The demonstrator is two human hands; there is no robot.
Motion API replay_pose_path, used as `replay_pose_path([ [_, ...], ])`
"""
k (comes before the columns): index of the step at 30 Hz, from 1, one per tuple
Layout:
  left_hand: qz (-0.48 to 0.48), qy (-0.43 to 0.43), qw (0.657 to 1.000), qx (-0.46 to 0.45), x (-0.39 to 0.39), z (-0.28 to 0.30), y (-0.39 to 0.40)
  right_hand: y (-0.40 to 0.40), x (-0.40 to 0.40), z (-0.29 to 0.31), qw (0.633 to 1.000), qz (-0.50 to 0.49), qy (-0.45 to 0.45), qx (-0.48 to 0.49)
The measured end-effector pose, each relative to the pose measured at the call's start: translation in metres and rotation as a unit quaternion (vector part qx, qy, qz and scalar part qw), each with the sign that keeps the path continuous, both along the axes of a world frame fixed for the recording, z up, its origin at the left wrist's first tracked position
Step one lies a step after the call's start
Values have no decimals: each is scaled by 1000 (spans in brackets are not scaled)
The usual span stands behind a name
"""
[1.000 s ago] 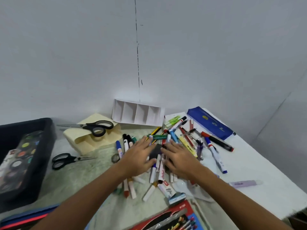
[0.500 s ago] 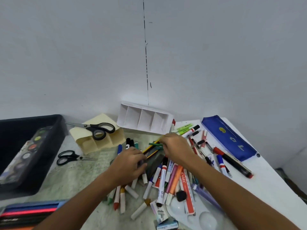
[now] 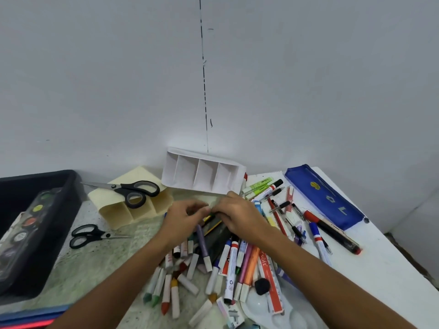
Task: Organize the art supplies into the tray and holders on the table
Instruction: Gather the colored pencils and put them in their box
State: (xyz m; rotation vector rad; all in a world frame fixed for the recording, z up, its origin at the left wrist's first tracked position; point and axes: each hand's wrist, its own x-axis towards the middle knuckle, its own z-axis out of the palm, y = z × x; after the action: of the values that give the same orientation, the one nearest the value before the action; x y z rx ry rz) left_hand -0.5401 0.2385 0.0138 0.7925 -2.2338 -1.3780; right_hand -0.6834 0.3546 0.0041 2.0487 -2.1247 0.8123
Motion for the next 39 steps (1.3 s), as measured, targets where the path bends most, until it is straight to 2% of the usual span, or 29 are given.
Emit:
replay_pose_path([
  [4,28,38,995,84,-1,4,4,10,2,7,999,-32,12,-39],
  [7,78,93,973,198,1,5,2,22,-3,12,978,-164,-3,-128],
  [9,98,113,955,258,2,6,-2,34,-13,19,952,-256,-54,-159],
  [10,101,115,949,277,3,7,-2,40,-18,22,943,-277,-110,-152],
  [11,99,116,945,291,2,6,-2,45,-22,25,929,-274,-206,-139],
  [12,93,116,941,303,1,6,0,48,-23,31,897,-254,-336,-132],
  [14,75,115,937,320,-3,4,6,50,-24,39,774,-182,-589,-147],
  [15,67,113,938,320,-5,3,10,50,-23,42,713,-155,-665,-159],
  [16,57,105,942,312,-7,3,14,51,-22,44,677,-145,-702,-168],
  [17,44,93,951,293,-8,3,18,53,-22,46,661,-146,-715,-175],
  [18,20,73,963,260,-9,3,21,54,-21,49,661,-152,-712,-181],
  [21,-111,-17,986,125,-10,11,33,60,-24,57,709,-166,-663,-174],
  [22,-152,-29,983,99,-13,15,41,63,-24,60,726,-162,-649,-158],
  [24,-195,1,978,79,-24,22,60,65,-22,66,750,-149,-632,-127],
  [27,-173,59,976,122,-46,24,85,71,-24,74,750,-164,-633,-104],
  [30,-129,43,976,172,-60,19,91,90,-43,71,744,-258,-610,-91],
  [32,-120,23,971,208,-65,13,91,110,-57,60,767,-322,-553,-55],
  [35,-130,-5,965,226,-70,4,95,138,-69,33,821,-395,-410,43],
  [39,-149,-19,960,236,-79,-6,102,148,-67,7,846,-410,-316,128],
])
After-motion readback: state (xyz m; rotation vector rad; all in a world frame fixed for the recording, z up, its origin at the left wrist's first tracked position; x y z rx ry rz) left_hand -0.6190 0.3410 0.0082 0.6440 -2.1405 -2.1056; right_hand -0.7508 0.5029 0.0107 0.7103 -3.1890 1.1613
